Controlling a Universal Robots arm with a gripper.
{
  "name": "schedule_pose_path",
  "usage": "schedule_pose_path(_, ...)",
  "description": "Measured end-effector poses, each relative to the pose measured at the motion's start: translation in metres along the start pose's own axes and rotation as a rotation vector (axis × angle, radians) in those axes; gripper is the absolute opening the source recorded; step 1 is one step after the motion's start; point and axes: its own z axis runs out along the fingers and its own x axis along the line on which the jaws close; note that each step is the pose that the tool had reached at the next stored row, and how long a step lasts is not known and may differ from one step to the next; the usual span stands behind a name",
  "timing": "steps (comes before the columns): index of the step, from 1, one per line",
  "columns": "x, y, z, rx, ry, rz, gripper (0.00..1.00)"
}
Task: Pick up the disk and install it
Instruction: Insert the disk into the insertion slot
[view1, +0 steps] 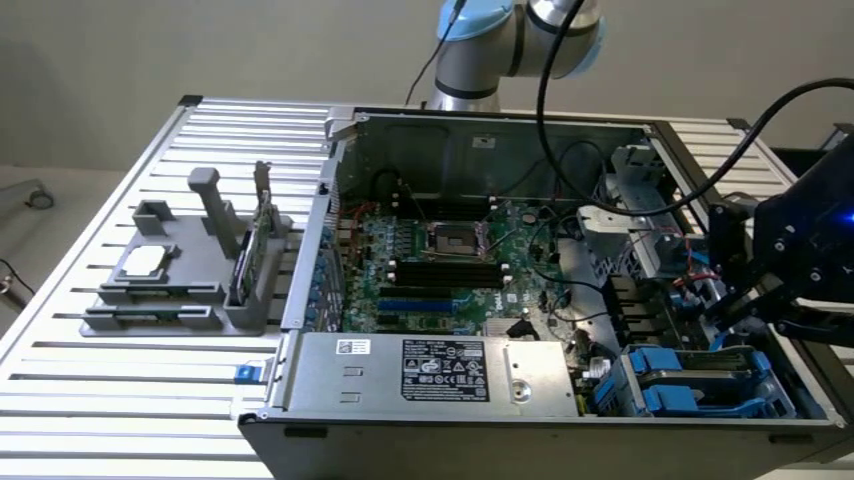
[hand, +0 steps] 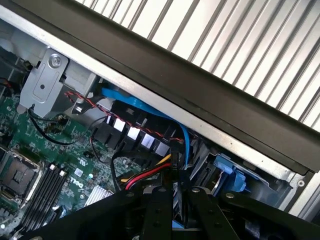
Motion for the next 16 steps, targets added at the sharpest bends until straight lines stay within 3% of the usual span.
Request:
schedule_pose_path(9, -0.0001, -0.0001, -0.001, 0.0019, 0.0006, 0.034, 0.17)
schedule_pose_path(14, -0.006, -0.0035, -0.0011, 0.0044, -0.005, 0.042, 0.17)
schedule_pose_path(16, -0.0073, -0.0047, -0.0014, 0.0074, -0.011, 0.043, 0.17)
